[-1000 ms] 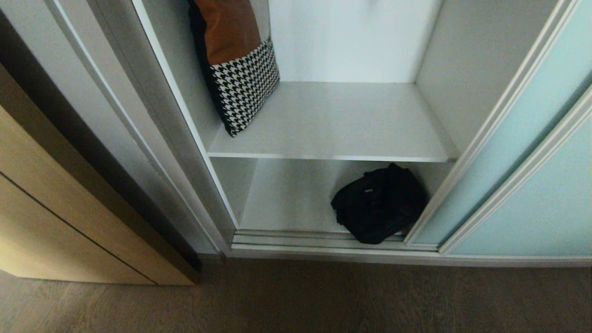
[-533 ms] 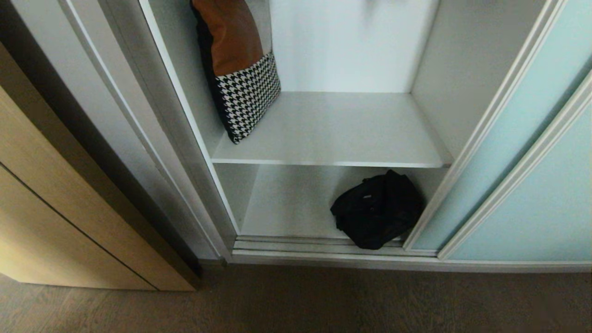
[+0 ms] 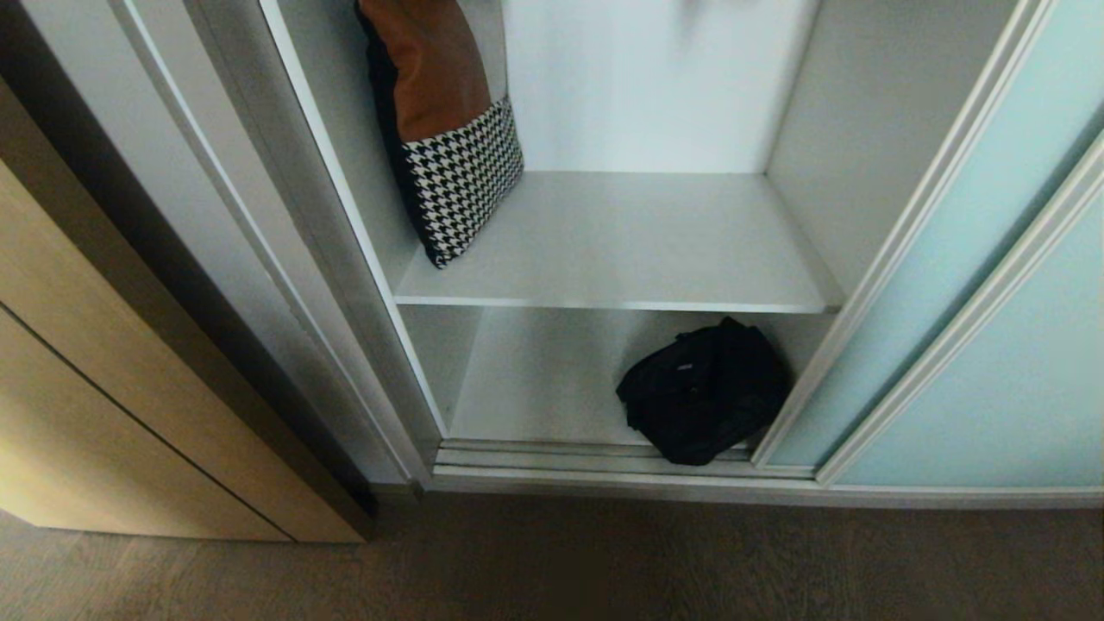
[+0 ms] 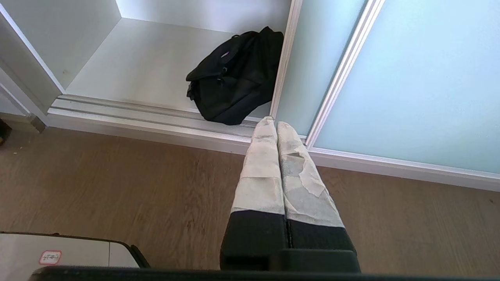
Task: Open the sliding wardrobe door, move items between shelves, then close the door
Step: Close the door
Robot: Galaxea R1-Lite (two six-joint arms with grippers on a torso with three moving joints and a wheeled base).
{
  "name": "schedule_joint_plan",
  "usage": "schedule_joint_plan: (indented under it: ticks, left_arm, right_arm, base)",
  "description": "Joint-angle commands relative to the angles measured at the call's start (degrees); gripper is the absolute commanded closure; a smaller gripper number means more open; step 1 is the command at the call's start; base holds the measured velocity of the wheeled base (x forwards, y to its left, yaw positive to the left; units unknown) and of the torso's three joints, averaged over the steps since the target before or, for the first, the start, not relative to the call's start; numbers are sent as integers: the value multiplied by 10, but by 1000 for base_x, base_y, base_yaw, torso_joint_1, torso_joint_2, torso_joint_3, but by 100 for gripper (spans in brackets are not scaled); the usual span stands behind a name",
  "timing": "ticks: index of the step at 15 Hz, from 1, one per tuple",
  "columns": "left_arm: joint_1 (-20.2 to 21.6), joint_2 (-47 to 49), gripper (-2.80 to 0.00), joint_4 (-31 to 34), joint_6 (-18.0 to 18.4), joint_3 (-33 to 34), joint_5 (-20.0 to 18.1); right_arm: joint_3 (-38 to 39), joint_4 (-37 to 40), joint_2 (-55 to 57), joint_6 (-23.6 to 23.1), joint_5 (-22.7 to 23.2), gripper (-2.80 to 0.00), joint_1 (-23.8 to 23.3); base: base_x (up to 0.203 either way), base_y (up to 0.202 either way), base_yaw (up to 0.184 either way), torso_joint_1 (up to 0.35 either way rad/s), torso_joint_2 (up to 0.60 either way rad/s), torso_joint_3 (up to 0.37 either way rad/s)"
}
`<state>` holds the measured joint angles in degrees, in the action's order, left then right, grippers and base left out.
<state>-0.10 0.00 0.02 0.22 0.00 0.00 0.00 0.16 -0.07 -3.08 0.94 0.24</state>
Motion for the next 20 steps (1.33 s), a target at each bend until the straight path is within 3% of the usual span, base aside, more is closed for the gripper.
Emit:
schedule_joint_plan:
  ticks: [1, 8, 13, 20]
  left_arm:
    - [0, 0, 0, 0, 0, 0, 0]
    - [0, 0, 0, -1, 0, 0, 1]
    - [0, 0, 0, -1, -1, 0, 1]
    - [0, 0, 0, 0, -1, 0, 0]
  right_arm:
    - [0, 0, -2, 0, 0, 0, 0]
    - [1, -1, -2, 20, 0, 0, 0]
    - [0, 1, -2, -12, 2, 0, 0]
    - [0, -1, 0, 19, -1, 0, 1]
  base:
    - [0, 0, 0, 0, 0, 0]
    - [-147, 0, -2, 0, 1, 2]
    - [0, 0, 0, 0, 0, 0]
    - [0, 0, 0, 0, 0, 0]
